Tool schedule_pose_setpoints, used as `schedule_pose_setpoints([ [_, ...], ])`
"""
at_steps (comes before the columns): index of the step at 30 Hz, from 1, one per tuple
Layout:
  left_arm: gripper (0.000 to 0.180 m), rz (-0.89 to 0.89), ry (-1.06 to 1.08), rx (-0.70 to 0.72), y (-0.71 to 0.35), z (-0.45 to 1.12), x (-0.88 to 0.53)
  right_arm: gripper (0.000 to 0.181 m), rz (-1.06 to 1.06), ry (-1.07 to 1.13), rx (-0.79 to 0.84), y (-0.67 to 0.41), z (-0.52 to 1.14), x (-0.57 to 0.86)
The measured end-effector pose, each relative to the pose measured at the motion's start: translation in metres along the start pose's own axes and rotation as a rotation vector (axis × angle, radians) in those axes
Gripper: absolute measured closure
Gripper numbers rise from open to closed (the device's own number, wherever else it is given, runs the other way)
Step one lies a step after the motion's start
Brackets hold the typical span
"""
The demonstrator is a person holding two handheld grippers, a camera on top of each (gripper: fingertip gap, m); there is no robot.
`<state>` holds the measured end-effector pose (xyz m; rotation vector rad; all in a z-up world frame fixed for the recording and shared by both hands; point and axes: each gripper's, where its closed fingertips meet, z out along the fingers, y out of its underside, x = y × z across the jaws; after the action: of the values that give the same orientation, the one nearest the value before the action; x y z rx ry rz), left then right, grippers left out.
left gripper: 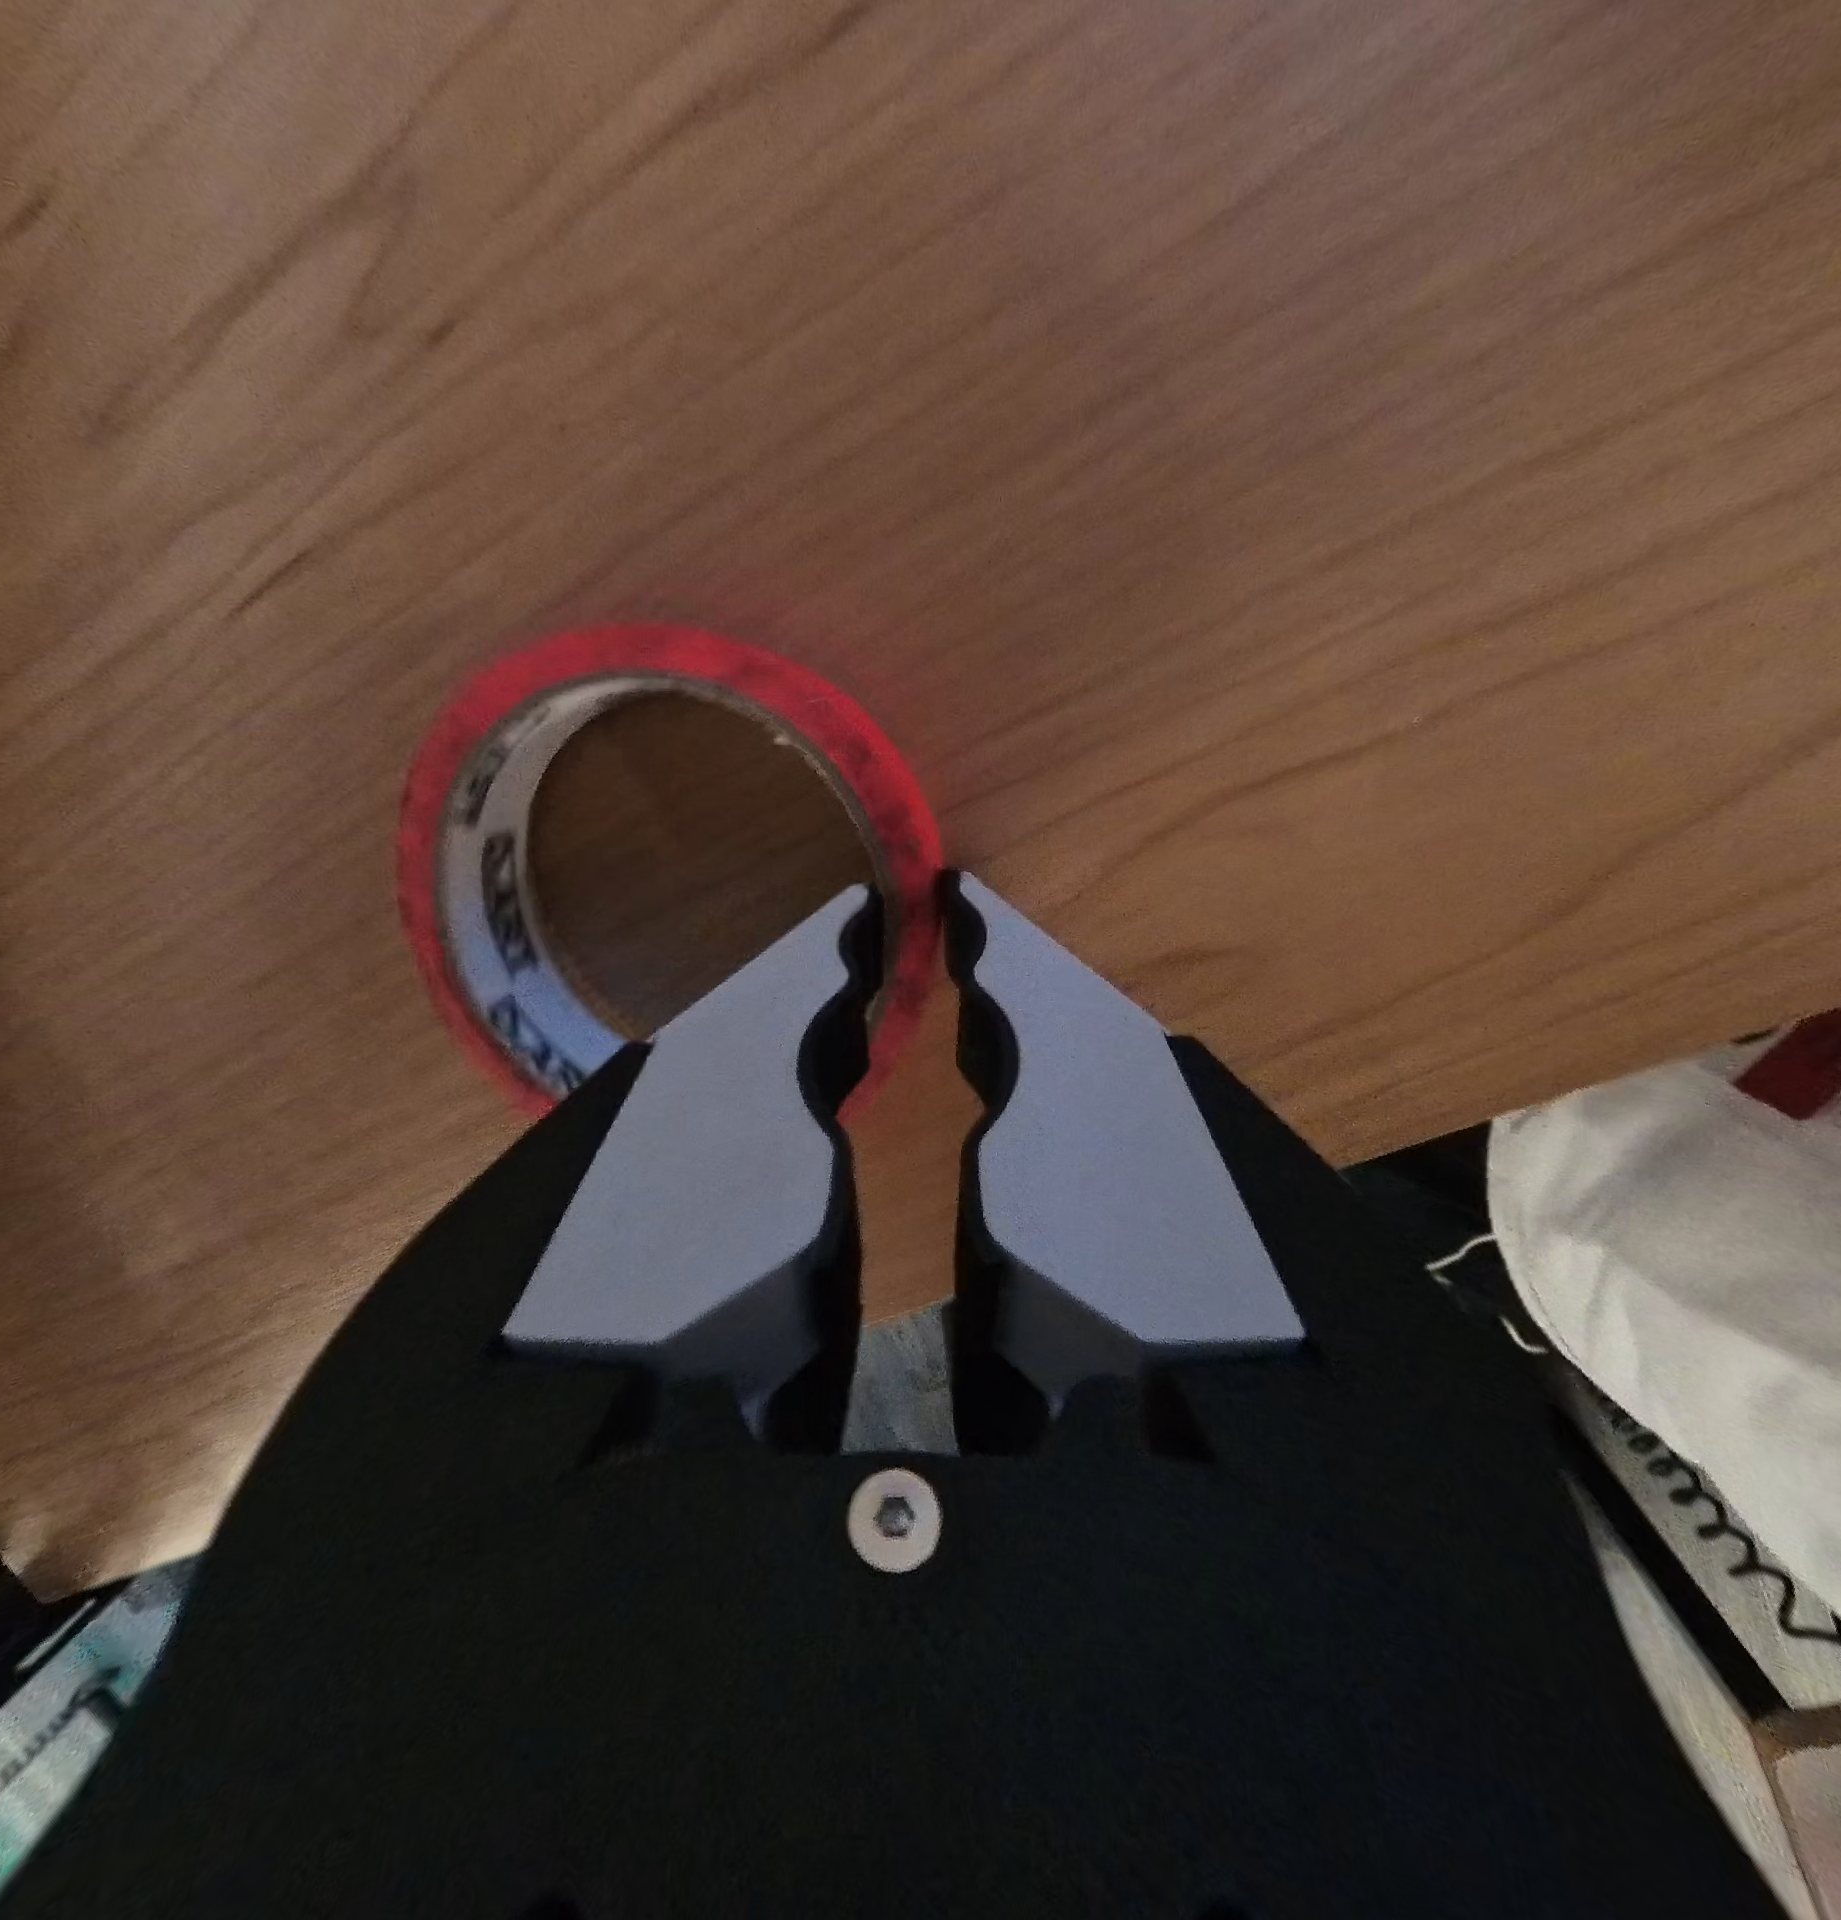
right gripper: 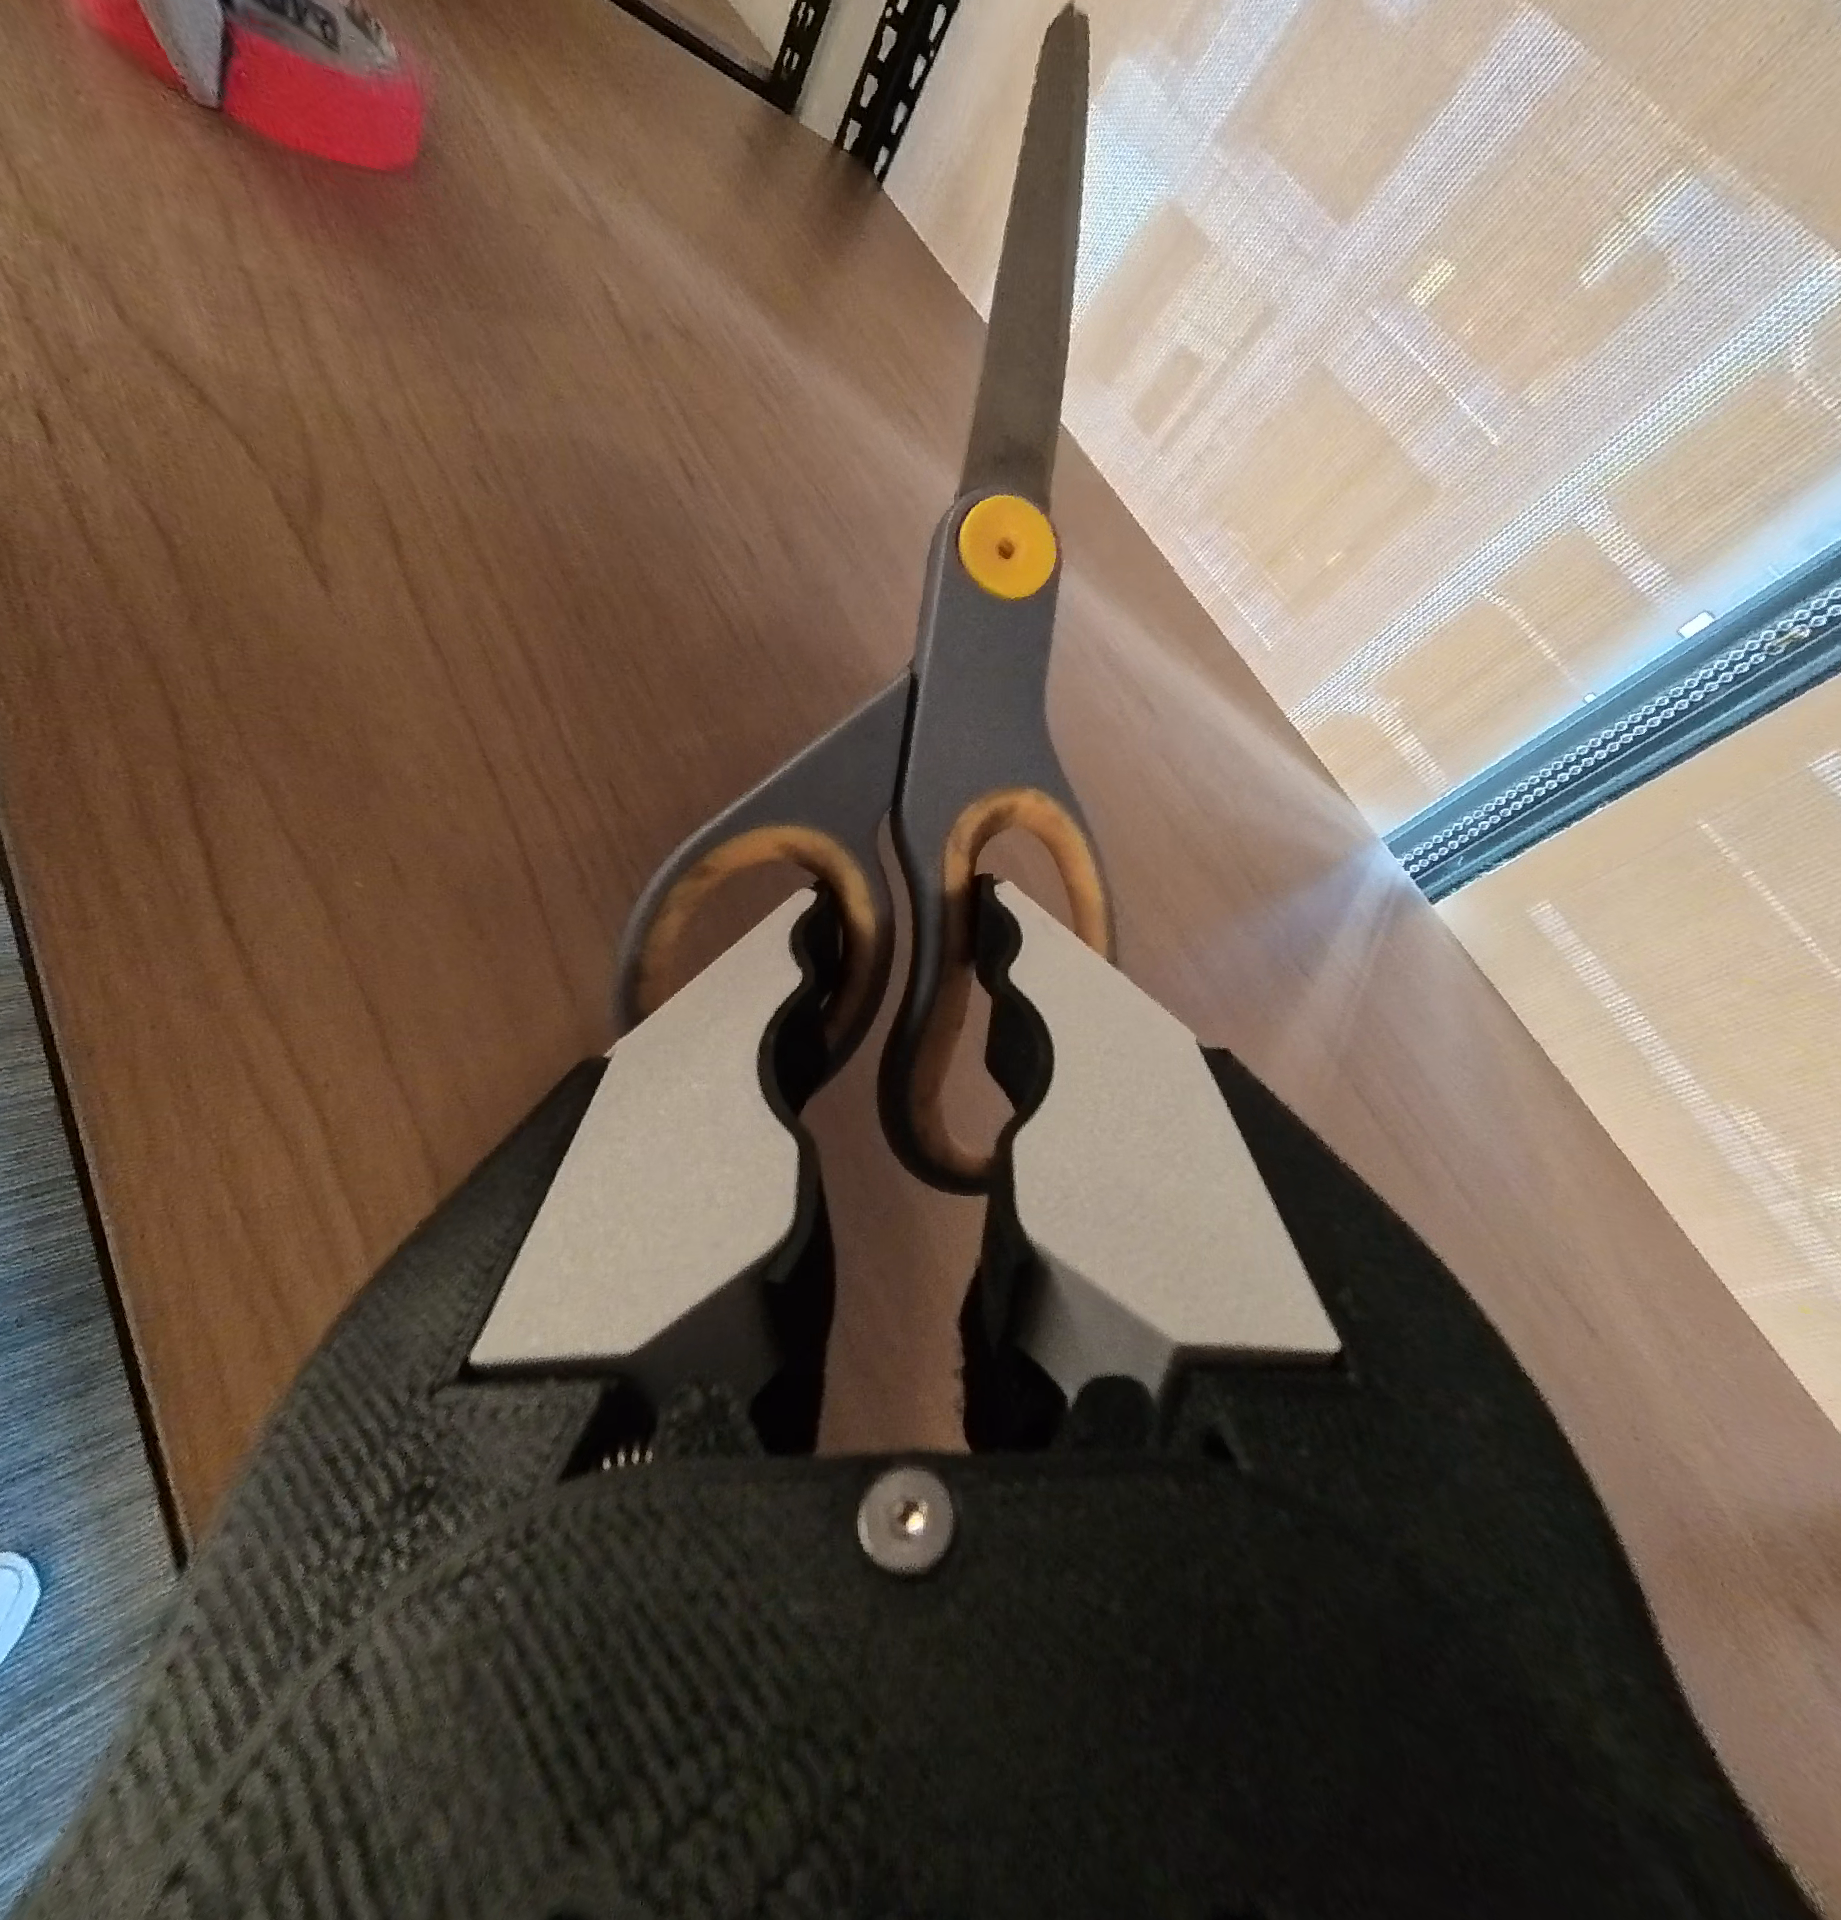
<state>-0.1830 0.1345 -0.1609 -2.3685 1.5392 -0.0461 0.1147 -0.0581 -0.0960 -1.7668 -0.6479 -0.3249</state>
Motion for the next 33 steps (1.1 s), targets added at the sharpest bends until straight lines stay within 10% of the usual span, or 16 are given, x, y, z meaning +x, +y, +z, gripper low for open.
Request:
schedule_pose_setpoints([
  [13, 0.173, 0.038, 0.118, 0.06, 0.006, -0.005, 0.001, 0.157, -0.001, -0.011, -0.025, 0.007, -0.003, -0.008],
  [26, 0.174, -0.262, 0.085, 1.091, 0.128, -0.189, 0.045, 0.157, -0.039, -0.019, -0.059, -0.022, 0.001, -0.053],
  [33, 0.173, -0.351, -0.161, 1.171, 0.289, -0.239, 0.01, 0.157, -0.163, 0.005, -0.097, -0.081, 0.019, -0.119],
])
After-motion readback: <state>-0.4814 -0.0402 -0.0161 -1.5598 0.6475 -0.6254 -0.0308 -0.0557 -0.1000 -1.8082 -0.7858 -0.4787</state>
